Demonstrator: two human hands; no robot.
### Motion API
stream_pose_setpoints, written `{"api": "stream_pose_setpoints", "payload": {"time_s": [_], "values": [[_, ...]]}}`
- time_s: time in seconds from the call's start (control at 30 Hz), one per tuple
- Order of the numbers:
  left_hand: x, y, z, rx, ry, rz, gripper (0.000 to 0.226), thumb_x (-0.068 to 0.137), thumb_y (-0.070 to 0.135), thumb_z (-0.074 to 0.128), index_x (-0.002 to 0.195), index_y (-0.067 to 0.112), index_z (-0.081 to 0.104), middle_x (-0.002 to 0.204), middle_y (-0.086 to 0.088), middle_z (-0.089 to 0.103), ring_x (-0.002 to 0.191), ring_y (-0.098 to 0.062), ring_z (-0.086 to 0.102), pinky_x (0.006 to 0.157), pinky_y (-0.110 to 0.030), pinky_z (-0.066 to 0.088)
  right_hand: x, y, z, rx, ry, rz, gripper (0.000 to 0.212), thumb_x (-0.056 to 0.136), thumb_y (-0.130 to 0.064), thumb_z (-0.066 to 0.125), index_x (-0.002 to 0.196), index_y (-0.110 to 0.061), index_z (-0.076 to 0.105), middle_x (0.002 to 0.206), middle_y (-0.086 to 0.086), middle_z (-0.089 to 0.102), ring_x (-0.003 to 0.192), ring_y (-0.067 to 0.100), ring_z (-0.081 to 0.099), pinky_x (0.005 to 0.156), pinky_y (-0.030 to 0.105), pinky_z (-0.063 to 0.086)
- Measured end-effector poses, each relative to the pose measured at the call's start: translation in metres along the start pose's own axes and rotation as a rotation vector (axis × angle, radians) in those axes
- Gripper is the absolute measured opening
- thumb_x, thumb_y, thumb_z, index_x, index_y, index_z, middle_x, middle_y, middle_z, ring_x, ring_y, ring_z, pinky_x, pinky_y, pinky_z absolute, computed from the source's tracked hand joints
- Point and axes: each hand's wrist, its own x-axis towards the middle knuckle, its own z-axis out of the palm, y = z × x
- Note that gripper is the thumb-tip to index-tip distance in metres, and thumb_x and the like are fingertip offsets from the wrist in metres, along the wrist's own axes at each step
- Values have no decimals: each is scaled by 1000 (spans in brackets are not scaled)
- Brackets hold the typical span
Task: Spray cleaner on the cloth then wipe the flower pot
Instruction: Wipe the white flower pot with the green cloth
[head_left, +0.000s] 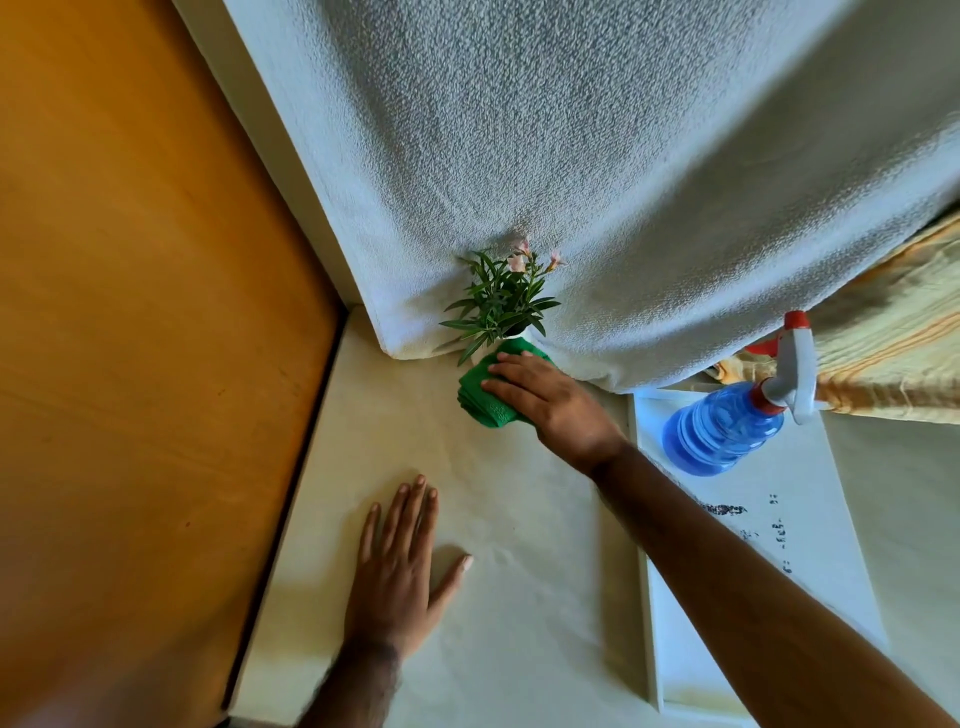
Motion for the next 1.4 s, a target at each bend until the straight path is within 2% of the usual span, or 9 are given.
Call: {"api": "stream_pose_setpoints", "payload": {"time_s": [0.13,0.3,0.5,0.67,0.83,0.93,1.0,1.17,1.4], "values": [[1,0,0,-3,-5,2,91,99,72,37,165,10,24,174,-11,25,159,-30,27,124,-58,32,-8,12,6,-8,-43,35,44,91,9,65,132,-5,65,138,17,62,134,32,53,120,42,33],[1,-1,0,-10,-13,1,90,100,72,37,164,9,27,173,-12,27,159,-30,28,123,-59,34,-28,12,23,29,-109,102,53,84,16,68,132,-7,66,137,16,63,131,32,55,124,30,22],[1,0,-1,-9,-27,-8,92,99,73,35,164,9,26,174,-12,26,159,-30,27,122,-58,34,-7,-4,3,12,-23,-22,41,96,7,49,131,-5,67,137,16,63,135,31,51,123,38,27],[2,1,-1,-11,-33,-9,92,99,73,36,164,10,25,174,-12,25,159,-31,27,122,-59,34,6,14,4,16,-54,-11,43,91,12,60,131,-4,67,137,18,63,131,35,56,117,49,37],[2,-1,0,-9,-43,-10,93,99,73,37,165,10,23,174,-11,24,160,-30,25,122,-59,33,-2,13,8,56,-68,50,40,93,2,52,129,-6,69,135,15,64,127,32,59,115,44,41],[1,-1,0,-14,-38,-6,92,99,73,38,165,10,24,174,-11,25,159,-30,26,122,-59,34,-9,8,13,122,-89,132,52,86,14,62,132,-8,67,138,13,62,130,31,58,111,46,44],[1,-1,-1,-19,-46,-9,93,98,73,38,165,10,23,174,-11,24,160,-30,26,122,-59,35,-9,2,7,175,-80,152,58,82,19,59,133,-8,66,139,12,62,132,29,56,111,45,45],[2,0,-2,-17,-47,-12,92,99,73,35,165,11,22,174,-11,23,160,-30,25,122,-59,35,10,1,-17,141,19,115,58,81,22,55,130,-5,67,137,12,63,135,28,54,115,43,43],[2,1,-2,-6,-63,-16,93,99,74,35,166,11,20,175,-11,22,161,-29,23,122,-59,34,2,15,-8,143,-55,120,59,79,22,61,130,-8,68,137,12,63,134,27,54,116,35,40]]}}
